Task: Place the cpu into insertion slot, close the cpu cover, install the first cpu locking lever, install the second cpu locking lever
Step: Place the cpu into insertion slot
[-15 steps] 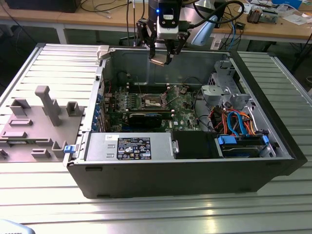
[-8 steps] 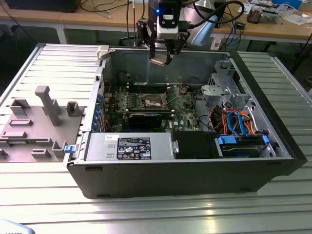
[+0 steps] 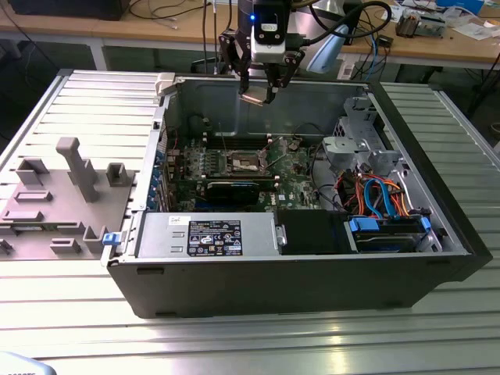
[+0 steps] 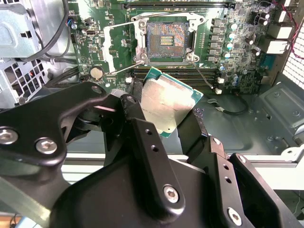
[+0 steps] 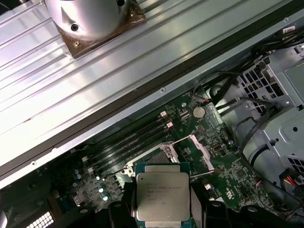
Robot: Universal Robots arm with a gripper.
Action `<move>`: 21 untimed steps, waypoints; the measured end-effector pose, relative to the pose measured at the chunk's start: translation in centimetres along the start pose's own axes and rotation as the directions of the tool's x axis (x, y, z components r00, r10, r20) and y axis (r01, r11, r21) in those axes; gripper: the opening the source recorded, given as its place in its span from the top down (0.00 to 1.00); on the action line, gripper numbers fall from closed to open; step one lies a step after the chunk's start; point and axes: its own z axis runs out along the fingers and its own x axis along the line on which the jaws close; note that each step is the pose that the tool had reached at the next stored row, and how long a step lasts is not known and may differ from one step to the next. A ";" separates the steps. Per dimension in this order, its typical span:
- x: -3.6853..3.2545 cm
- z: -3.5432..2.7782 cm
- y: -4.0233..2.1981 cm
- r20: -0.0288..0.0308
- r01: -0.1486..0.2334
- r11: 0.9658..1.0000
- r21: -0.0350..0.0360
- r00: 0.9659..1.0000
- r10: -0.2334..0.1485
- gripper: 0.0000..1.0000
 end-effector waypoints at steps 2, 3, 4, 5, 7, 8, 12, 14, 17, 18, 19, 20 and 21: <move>0.00 0.00 0.00 0.000 -0.002 1.000 0.000 1.000 0.002 0.45; 0.00 0.00 0.00 0.000 -0.003 1.000 0.000 1.000 0.003 0.45; 0.00 0.00 0.00 0.000 -0.003 1.000 0.000 1.000 0.003 0.45; 0.00 0.00 0.00 0.000 -0.003 1.000 0.000 1.000 0.003 0.45; 0.00 0.00 0.00 0.000 -0.005 1.000 0.000 1.000 0.005 0.45; 0.00 0.00 0.00 0.000 -0.005 1.000 0.000 1.000 0.005 0.45; 0.00 0.00 0.00 0.001 -0.007 1.000 0.000 1.000 0.007 0.45; 0.00 0.00 0.00 0.001 -0.007 1.000 0.000 1.000 0.007 0.45; 0.00 0.00 0.00 0.001 -0.009 1.000 0.000 1.000 0.009 0.45; 0.00 0.00 0.00 0.001 -0.009 1.000 0.000 1.000 0.009 0.45; 0.00 0.00 0.00 0.001 -0.010 1.000 0.000 1.000 0.010 0.45; 0.00 0.00 0.00 0.001 -0.010 1.000 0.000 1.000 0.010 0.45; 0.00 0.00 0.00 0.001 -0.010 1.000 0.000 1.000 0.010 0.45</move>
